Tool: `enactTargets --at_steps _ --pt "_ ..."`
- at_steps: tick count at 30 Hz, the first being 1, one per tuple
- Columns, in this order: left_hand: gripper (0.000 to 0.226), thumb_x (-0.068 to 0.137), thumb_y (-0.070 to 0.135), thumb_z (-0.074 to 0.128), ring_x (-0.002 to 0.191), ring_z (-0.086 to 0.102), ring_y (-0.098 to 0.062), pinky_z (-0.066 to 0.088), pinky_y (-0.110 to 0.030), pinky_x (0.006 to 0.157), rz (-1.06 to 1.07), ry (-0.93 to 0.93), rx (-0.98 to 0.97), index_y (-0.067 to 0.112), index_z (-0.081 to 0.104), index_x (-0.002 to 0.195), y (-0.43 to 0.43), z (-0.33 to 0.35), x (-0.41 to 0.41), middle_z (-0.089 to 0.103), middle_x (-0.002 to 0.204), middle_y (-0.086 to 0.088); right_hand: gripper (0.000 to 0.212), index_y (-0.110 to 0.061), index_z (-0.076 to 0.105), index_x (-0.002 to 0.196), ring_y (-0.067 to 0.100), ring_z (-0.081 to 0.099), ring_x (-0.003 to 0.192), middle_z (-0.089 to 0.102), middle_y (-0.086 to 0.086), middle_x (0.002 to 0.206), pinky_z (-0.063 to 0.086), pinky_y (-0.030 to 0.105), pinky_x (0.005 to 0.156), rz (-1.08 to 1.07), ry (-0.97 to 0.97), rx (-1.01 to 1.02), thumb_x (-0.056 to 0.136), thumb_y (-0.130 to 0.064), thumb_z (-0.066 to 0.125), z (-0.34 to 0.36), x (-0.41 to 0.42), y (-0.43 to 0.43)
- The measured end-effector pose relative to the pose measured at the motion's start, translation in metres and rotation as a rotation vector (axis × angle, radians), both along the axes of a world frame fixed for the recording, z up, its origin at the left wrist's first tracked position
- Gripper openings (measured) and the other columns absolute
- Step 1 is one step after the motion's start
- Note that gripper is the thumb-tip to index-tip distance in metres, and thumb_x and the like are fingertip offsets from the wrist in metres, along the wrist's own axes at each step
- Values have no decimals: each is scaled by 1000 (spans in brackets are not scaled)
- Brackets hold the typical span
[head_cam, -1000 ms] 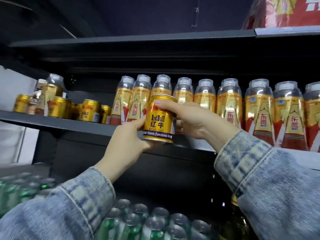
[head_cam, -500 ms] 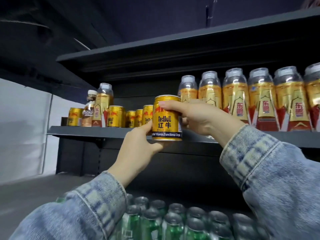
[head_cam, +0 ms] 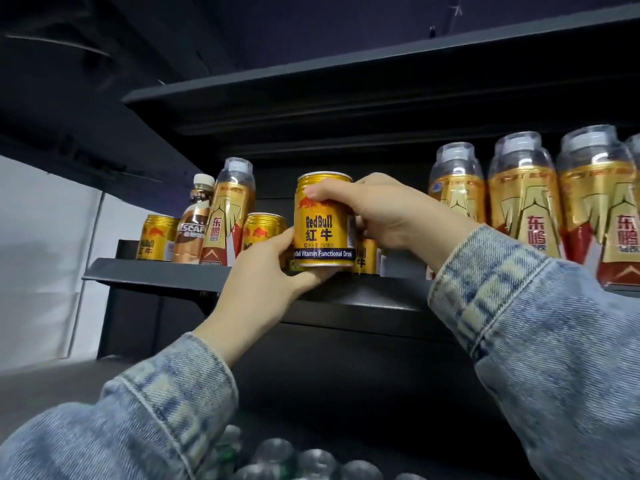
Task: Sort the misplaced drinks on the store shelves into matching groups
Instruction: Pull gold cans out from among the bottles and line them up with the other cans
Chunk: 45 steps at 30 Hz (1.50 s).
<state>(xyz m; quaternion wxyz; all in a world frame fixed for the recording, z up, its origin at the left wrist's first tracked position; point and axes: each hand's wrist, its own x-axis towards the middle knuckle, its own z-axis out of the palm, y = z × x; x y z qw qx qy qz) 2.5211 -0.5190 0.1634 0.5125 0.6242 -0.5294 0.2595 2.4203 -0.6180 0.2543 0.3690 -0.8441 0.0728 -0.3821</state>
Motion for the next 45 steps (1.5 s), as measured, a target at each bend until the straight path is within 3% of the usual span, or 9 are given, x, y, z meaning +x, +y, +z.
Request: enactTargets --at_steps 3,7,10,15,18,25,31,40,45 --pt "49 73 46 68 87 53 8 35 -5 70 27 -54 -21 32 59 119 -4 10 18 63 96 21 50 -7 66 99 24 69 91 72 9 96 55 38 84 -54 -16 -93 68 -45 76 16 17 -3" --pt "87 57 68 55 114 51 -6 38 -19 87 89 -110 -58 29 47 135 -5 16 35 60 122 12 81 -5 64 109 22 68 90 70 9 100 57 36 81 -143 -42 -224 49 -59 75 36 32 -4" --pt "100 53 79 48 120 48 -13 39 -31 96 135 -122 -88 28 41 139 -3 20 42 58 126 7 77 -6 62 114 23 67 94 68 8 105 55 38 86 -167 -31 -290 60 -59 75 48 41 -5" --pt "91 61 81 44 116 51 -13 43 -40 98 130 -119 -116 30 48 135 -8 25 61 61 121 10 93 -9 63 113 24 62 102 65 8 111 50 42 94 -284 111 -324 44 -71 72 57 52 -9" --pt "78 69 73 51 117 50 -17 43 -43 98 177 -147 -80 28 52 132 -11 24 69 62 124 5 76 -9 62 116 21 58 103 63 6 112 48 37 89 -363 179 -326 64 -63 71 57 58 -16" --pt "65 78 63 49 117 39 -12 32 -31 99 326 -316 -20 32 47 134 -13 18 76 55 129 13 49 -5 67 105 17 62 95 67 4 96 46 22 68 -404 306 -344 73 -42 75 55 66 -21" --pt "62 75 62 46 113 41 -13 32 -31 96 303 -355 -31 31 55 128 -12 13 81 59 122 12 51 -8 71 105 24 69 90 72 9 101 57 39 82 -449 482 -385 70 -46 76 48 66 -22" --pt "61 74 62 47 107 45 -15 36 -33 89 291 -341 -49 28 60 124 -13 8 84 64 116 9 54 -17 62 116 19 67 91 69 3 104 56 39 84 -431 624 -464 74 -50 67 46 61 -14" --pt "68 73 69 38 107 48 -17 39 -36 87 295 -365 -95 29 60 122 -14 16 83 65 113 9 91 -22 54 129 18 60 109 62 -1 117 49 41 96 -445 557 -501 53 -70 54 44 47 -4"
